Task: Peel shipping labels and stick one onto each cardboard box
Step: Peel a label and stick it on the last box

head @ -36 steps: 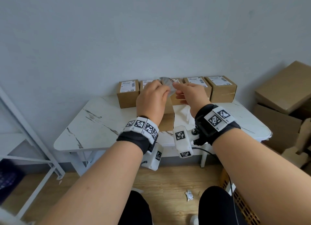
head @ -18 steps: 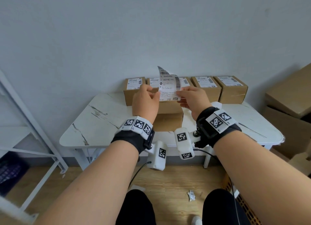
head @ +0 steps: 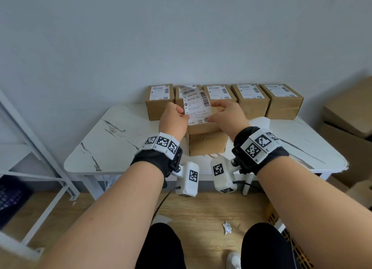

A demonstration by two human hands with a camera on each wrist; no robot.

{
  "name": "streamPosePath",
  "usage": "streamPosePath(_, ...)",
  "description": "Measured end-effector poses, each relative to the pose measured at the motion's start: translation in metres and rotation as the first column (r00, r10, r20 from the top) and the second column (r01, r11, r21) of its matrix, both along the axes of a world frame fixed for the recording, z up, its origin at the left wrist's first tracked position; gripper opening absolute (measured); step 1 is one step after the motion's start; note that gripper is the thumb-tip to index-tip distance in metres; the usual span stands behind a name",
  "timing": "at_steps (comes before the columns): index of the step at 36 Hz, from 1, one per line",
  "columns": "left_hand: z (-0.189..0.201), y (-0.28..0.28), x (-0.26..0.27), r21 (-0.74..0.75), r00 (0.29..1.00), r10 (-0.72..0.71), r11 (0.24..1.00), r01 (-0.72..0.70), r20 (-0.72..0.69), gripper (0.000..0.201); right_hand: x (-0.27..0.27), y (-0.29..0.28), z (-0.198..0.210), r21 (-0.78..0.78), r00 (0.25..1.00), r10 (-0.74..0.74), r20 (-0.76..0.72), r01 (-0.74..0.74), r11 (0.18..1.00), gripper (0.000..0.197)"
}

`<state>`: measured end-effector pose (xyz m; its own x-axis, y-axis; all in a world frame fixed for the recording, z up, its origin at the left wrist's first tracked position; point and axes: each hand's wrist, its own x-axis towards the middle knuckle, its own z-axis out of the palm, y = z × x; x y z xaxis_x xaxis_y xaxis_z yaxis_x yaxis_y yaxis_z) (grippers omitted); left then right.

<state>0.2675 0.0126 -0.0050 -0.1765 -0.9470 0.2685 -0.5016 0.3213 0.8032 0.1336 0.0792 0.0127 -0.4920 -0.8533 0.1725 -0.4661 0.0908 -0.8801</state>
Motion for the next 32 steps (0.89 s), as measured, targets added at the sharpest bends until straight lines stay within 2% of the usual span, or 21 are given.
streamPosePath(7,0.003,0.002,-0.002,0.021,0.999,-0.015,1.0,0.016,-0.033,0.023,-0.008,0.001,0.003,0.044,0.999,-0.047,0.013,0.046,0.998,0.046)
streamPosePath(16,0.0,0.015,-0.006,0.002,0.998,-0.014,1.0,0.014,0.065,0.026,-0.012,0.013,-0.001,0.101,0.999,-0.034,-0.022,0.036,0.994,0.046)
streamPosePath(32,-0.009,0.02,-0.009,-0.15,0.988,0.005,0.988,0.019,0.156,0.018,-0.014,0.015,-0.006,0.131,0.992,-0.037,-0.117,0.053,0.99,0.043)
